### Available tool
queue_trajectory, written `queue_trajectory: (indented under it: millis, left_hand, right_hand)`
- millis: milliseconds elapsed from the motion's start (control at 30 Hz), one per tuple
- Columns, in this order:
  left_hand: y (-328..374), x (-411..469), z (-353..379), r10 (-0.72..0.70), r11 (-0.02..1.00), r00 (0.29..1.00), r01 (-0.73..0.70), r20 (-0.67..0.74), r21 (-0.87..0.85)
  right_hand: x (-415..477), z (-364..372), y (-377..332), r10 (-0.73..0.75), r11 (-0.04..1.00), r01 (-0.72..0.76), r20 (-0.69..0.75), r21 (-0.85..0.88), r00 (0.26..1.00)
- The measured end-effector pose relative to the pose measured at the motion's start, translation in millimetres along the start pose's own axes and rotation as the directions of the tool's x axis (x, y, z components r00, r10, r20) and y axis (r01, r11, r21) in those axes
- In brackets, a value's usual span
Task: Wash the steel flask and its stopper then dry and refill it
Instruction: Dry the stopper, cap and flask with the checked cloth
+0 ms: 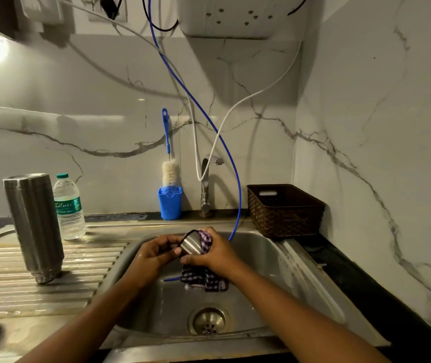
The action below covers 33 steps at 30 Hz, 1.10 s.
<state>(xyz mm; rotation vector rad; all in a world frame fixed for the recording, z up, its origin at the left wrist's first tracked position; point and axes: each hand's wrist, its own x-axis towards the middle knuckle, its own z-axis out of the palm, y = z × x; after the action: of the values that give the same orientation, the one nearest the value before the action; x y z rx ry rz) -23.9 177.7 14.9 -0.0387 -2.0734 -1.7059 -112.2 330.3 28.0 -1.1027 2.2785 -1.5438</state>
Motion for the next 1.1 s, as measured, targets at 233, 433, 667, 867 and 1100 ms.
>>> queue_trajectory:
  millis: [233,433,667,867,1100]
  left_hand:
    - [-0.2,1.0,1.2,-0.012,1.0,0.998,0.014,-0.066,0.024]
    - [-4.5,1.9,-5.1,0.007,0.997,1.0,-0.008,-0.017,-0.071]
    - [-4.0,1.2,-4.8,0.041,0.995,0.999,-0.04,0.015,-0.086]
    - [-7.1,1.1,-5.6,0.058,0.995,0.998,-0.059,-0.008,-0.085]
    - [3.2,-0.2,-0.5,-0.006,0.991,0.999,0.011,0.038,-0.135]
  right_hand:
    - [-4.4,19.3,-0.9,-0.456,0.631,0.311,-0.015,-0.71,0.89]
    - [-3.0,21.3,-5.2,-0.385,0.756,0.285,-0.048,-0.589,0.922]
    - [-9.8,-4.5,-9.1,0.03,0.999,-0.033,0.095,0.034,0.995]
    - [-9.6,17.5,-7.5,-0.238,0.857,0.206,-0.008,-0.473,0.971]
    - [-1.6,-3.8,-3.0,0.132,0.969,-0.15,0.104,0.198,0.986]
